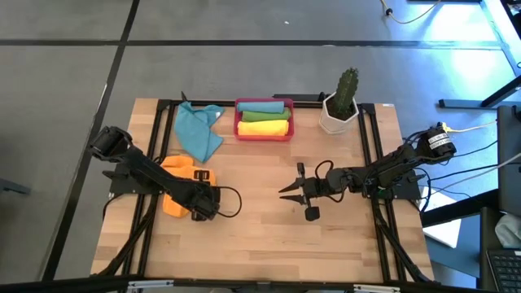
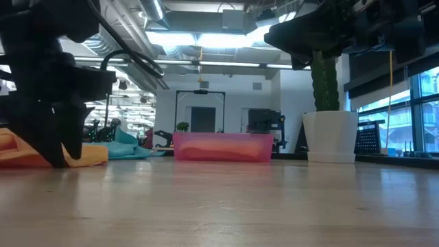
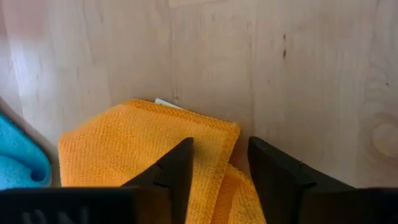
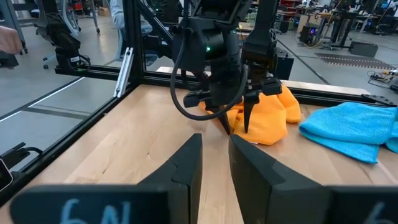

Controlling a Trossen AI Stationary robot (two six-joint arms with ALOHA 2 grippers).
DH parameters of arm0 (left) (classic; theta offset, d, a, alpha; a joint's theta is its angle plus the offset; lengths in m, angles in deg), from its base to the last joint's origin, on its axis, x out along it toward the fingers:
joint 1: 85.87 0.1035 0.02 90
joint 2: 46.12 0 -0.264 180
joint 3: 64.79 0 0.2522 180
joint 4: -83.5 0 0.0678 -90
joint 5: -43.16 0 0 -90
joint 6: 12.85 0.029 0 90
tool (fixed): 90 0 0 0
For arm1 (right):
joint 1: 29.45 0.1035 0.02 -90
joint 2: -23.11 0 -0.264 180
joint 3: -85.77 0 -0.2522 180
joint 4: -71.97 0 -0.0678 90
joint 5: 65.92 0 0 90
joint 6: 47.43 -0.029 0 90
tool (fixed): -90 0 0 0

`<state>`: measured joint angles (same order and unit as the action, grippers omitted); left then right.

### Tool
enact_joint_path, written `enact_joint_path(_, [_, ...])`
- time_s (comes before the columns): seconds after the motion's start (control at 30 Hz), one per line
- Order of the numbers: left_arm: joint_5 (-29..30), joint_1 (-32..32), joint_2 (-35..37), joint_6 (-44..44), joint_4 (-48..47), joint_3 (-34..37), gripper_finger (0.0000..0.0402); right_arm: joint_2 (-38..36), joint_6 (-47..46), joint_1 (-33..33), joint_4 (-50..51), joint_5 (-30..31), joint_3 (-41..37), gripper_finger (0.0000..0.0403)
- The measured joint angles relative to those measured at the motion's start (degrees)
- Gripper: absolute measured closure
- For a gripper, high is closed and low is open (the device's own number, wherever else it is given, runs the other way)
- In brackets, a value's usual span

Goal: Roll microfiber towels into tight, uniform cylinder then place into a basket
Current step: Roll the orange towel

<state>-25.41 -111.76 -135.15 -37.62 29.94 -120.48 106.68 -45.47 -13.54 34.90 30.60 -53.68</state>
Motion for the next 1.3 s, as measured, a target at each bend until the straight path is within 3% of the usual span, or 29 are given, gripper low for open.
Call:
enact_joint_path(0.33, [3.01,0.25,-0.24,5.06,-1.82,-4.28,0.0394,0.00,0.00,-0.02,-0.04,0.00,0.00,0.0321])
enact_joint_path(0.73, [12.32,2.06,-0.20,15.13,-1.81,-18.58,0.0401,0.11,0.02,0.02,-1.11,0.00,0.00,0.0321])
enact_joint_path(1.0, [17.78,2.25,-0.33,20.81,17.76,-20.92,0.0401,2.79,0.78,1.41,-1.27,-0.49,3.35,0.0317])
enact_joint_path(1.2, [18.31,3.82,-2.19,23.87,28.97,-21.05,0.0401,9.47,1.31,2.64,1.31,1.10,9.90,0.0268])
enact_joint_path(1.3, [18.34,4.42,-3.86,23.59,29.21,-20.95,0.0401,11.46,1.25,2.62,6.37,8.11,12.95,0.0235])
